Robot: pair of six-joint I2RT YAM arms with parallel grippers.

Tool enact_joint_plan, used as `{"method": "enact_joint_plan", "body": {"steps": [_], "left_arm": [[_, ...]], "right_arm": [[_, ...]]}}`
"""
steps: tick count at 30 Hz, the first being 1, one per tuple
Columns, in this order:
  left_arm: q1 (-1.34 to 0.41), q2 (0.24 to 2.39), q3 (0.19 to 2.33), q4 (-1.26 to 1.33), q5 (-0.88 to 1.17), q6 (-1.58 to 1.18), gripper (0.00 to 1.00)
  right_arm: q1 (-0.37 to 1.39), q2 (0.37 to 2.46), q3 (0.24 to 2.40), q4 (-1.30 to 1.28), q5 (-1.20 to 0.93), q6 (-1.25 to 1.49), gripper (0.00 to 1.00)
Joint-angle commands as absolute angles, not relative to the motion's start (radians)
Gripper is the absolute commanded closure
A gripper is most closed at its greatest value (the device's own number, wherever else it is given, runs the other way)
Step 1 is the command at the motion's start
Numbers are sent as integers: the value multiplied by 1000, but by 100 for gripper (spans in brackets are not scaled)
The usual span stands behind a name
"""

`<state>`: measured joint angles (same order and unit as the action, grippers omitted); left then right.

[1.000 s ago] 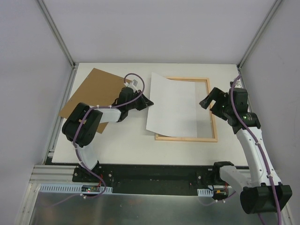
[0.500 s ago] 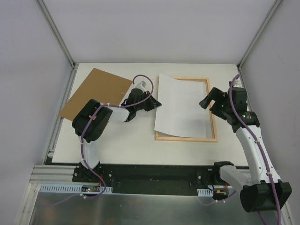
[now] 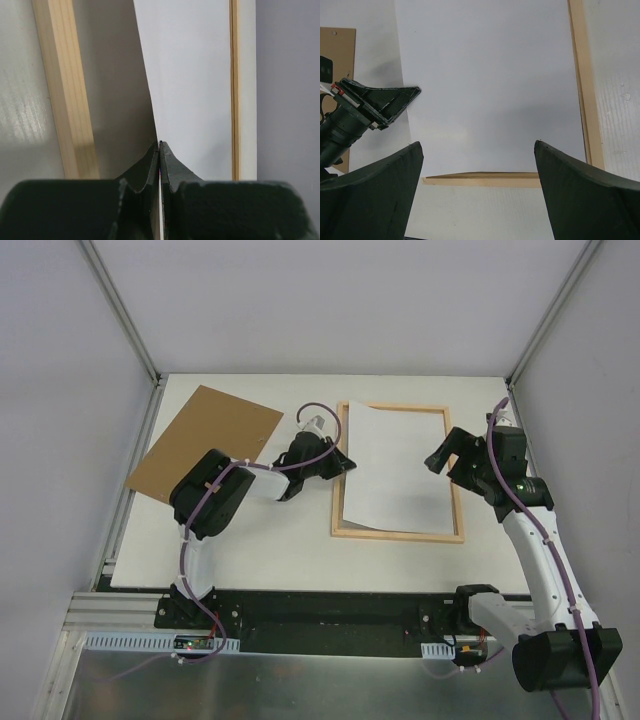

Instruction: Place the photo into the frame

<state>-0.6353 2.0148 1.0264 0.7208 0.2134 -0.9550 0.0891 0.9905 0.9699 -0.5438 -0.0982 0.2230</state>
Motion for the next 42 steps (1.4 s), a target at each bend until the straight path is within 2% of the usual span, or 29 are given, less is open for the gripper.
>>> {"method": "enact_joint_plan", "body": {"steps": [1,41,42], "left_arm": [[-643,2028,1072,755,186,-962,100],[-672,2028,1055,692,133,-925,100],[-673,2025,1054,690,132,-923,96]], "right_arm": [[81,992,996,-531,-115,198,5],[78,996,980,-519,-133,192,6],[78,996,980,-520,-133,192,5]]}}
